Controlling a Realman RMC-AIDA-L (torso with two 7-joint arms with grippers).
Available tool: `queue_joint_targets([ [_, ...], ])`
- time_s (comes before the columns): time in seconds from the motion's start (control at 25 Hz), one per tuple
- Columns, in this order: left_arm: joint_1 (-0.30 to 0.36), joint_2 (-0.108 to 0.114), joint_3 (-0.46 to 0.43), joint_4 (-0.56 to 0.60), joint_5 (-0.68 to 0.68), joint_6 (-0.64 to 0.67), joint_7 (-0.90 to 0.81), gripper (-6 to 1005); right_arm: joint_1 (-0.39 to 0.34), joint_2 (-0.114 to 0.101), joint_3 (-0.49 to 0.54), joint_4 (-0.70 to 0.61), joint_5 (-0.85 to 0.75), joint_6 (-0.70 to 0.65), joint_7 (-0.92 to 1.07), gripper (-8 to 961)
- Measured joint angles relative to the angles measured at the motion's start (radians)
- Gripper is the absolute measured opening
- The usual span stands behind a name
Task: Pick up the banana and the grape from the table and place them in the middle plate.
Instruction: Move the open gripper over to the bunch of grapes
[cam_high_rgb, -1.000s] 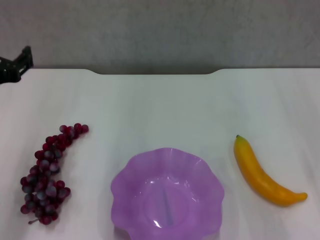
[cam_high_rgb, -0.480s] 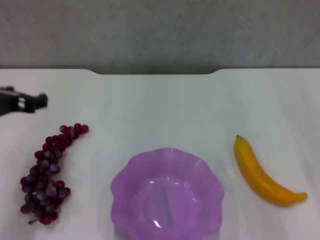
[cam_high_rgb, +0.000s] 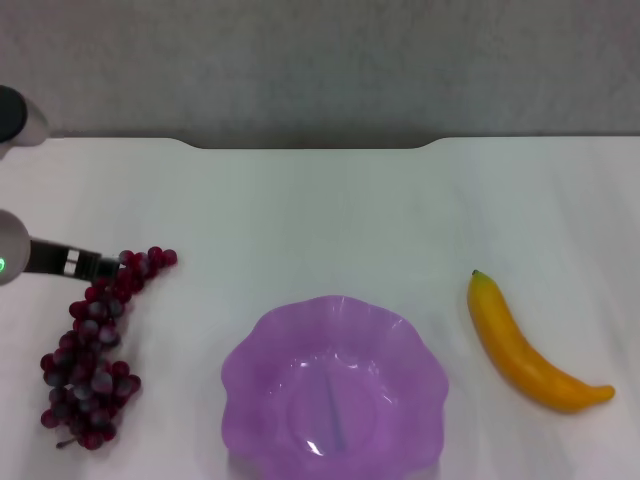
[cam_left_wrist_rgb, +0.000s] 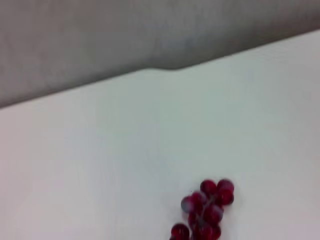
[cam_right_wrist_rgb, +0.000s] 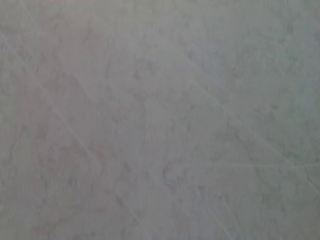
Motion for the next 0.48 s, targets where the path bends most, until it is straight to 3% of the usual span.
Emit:
queue_joint_targets([
  [0.48,-0.126,0.02,-0.038,0.233,0.001,-0.082,0.004,761,0.0,0.0,0.001,0.0,0.002,0.0,0.0,666],
])
